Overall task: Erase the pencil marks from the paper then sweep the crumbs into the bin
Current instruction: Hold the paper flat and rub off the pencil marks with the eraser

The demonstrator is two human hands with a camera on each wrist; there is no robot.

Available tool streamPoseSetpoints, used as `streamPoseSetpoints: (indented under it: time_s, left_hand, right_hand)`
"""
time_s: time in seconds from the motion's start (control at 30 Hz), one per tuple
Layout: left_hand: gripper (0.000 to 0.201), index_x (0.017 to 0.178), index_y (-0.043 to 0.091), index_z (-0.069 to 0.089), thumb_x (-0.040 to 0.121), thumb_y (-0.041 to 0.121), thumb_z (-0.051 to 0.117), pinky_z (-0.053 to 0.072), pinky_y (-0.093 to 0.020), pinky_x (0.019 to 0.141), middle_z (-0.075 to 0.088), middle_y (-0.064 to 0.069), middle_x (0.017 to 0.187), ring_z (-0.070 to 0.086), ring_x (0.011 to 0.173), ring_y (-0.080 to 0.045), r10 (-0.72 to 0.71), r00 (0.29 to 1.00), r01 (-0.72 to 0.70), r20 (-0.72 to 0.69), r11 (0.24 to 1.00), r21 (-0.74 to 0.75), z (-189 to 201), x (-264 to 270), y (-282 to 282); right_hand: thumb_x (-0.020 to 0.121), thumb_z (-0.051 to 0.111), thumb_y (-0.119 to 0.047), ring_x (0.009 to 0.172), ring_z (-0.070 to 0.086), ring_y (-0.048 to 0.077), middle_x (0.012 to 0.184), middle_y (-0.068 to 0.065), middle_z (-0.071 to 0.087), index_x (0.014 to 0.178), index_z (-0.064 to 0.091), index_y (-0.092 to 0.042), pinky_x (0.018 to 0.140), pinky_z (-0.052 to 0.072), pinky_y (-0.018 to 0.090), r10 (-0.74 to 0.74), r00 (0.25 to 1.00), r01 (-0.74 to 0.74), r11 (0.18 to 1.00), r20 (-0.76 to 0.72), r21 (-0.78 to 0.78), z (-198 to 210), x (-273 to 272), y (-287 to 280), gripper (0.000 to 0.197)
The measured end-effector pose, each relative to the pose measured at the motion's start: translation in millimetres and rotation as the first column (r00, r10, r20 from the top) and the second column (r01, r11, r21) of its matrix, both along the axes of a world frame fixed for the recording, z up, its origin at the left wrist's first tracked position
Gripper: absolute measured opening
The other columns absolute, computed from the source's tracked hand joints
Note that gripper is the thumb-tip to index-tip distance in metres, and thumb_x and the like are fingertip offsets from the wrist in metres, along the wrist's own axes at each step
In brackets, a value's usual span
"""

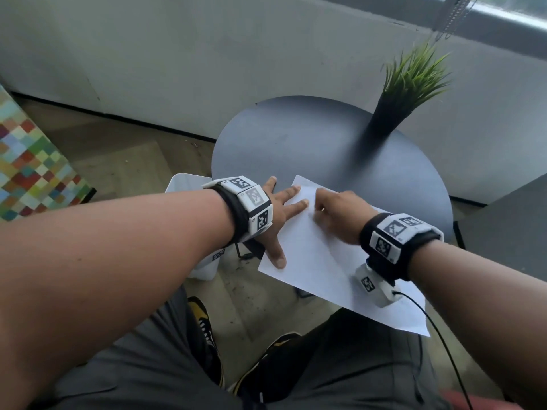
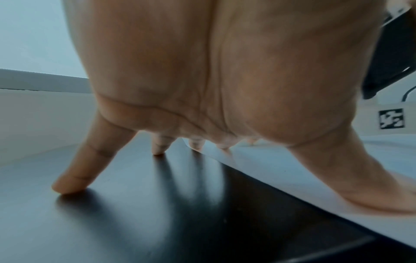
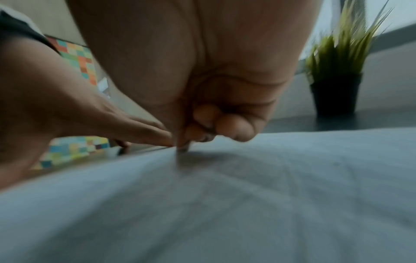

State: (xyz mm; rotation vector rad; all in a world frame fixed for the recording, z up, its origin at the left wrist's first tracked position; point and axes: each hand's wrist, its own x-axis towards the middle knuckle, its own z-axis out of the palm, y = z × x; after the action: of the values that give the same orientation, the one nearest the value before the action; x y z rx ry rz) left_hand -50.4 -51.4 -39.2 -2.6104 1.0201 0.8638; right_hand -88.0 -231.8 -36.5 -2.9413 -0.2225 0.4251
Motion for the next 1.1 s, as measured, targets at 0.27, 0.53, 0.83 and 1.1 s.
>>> streamPoseSetpoints:
  time_s: [0.27,0.53,0.83,1.1]
  left_hand:
    - [0.139,0.151,0.043,-0.020,0.055,0.080,0.073,0.015,-0.068,0.111,-0.028,0.010,0.160,-0.020,0.147,-0.041,-0.003,1.000,0.003,0.000,1.000,0.014,0,0,-1]
    - [0.139,0.151,0.043,-0.020,0.055,0.080,0.074,0.014,-0.068,0.111,-0.028,0.009,0.160,-0.020,0.147,-0.042,0.000,1.000,0.000,0.003,1.000,0.014,1,-1,-1]
    - [0.135,0.147,0.050,-0.021,0.056,0.078,0.074,0.016,-0.068,0.111,-0.027,0.008,0.160,-0.017,0.146,-0.045,-0.011,1.000,0.010,0.011,0.999,0.040,5,-2,-5]
    - [0.132,0.146,0.055,-0.019,0.056,0.078,0.074,0.018,-0.070,0.109,-0.026,0.007,0.161,-0.017,0.146,-0.045,-0.015,1.000,0.014,0.012,0.999,0.036,6,-2,-5]
  right_hand:
    - [0.092,0.049,-0.025,0.083,0.055,0.027,0.087,0.001,0.057,0.103,0.052,-0.019,0.075,0.047,0.034,0.202,0.973,-0.197,0.979,-0.113,0.052,6,-19,17,0.013]
    - [0.094,0.045,-0.025,0.077,0.052,0.030,0.089,0.012,0.060,0.105,0.047,-0.014,0.067,0.043,0.036,0.278,0.954,-0.274,0.960,-0.112,0.051,1,-36,30,0.016]
    - [0.095,0.046,-0.025,0.078,0.051,0.030,0.085,0.008,0.055,0.109,0.047,-0.012,0.066,0.041,0.034,0.275,0.956,-0.277,0.961,-0.098,-0.005,1,-43,24,0.019]
    - [0.095,0.044,-0.025,0.086,0.057,0.035,0.092,0.012,0.061,0.102,0.043,-0.015,0.069,0.046,0.037,0.062,0.998,-0.062,0.998,0.004,-0.027,1,-26,2,0.012]
